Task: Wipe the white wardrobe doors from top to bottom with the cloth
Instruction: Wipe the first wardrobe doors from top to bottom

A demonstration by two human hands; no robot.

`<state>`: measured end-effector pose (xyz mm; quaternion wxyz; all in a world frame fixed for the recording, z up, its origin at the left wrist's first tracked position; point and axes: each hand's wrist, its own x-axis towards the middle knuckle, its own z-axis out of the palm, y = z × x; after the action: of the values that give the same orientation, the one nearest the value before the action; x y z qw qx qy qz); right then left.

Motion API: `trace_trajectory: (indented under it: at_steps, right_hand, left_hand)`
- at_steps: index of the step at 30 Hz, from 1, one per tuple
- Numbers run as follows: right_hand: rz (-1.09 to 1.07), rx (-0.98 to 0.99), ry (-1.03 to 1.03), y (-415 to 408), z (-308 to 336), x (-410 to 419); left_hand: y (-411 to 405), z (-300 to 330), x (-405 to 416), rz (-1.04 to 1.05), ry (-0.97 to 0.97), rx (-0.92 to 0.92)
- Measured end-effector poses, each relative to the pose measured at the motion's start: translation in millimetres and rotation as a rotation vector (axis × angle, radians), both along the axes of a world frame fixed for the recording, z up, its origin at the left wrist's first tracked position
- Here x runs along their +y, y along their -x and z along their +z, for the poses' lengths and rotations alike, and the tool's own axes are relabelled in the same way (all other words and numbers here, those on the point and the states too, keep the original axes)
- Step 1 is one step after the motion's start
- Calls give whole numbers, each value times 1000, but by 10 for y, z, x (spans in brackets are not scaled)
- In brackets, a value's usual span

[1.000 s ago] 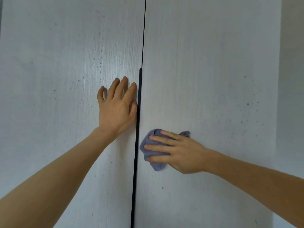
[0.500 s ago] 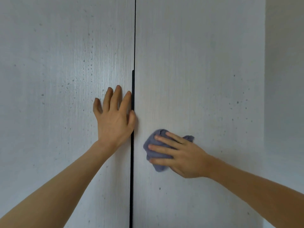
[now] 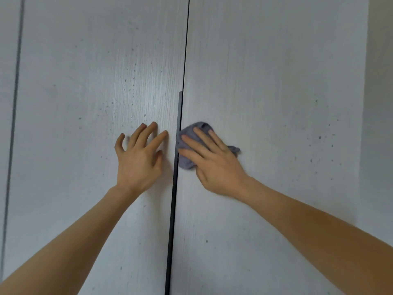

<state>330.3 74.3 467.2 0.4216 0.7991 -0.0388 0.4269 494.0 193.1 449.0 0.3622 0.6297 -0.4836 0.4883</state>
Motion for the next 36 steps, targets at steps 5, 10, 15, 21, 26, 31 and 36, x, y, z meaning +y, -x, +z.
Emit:
trace_trajectory:
  at_steps: [5, 10, 15, 21, 26, 31, 36]
  right_hand:
    - [15, 341, 187, 152, -753, -142]
    - [72, 317, 169, 347, -350, -283]
    - [49, -221, -116, 922, 184, -608]
    - [36, 111, 99, 1095, -573, -604]
    - [-58, 120, 91, 1414, -438, -813]
    - [27, -553, -431, 1518, 254, -844]
    - [25, -541, -401, 1316, 330, -787]
  left_hand:
    - [27, -185, 105, 70, -53, 51]
    - [260, -176, 86, 36, -29, 78]
    - [492, -101, -20, 25, -28, -96]
    - [797, -7, -250, 3, -108, -212]
    - [1038, 150, -482, 25, -154, -239]
    - [1206, 323, -713, 37, -124, -238]
    - [1256, 418, -925, 46, -52, -190]
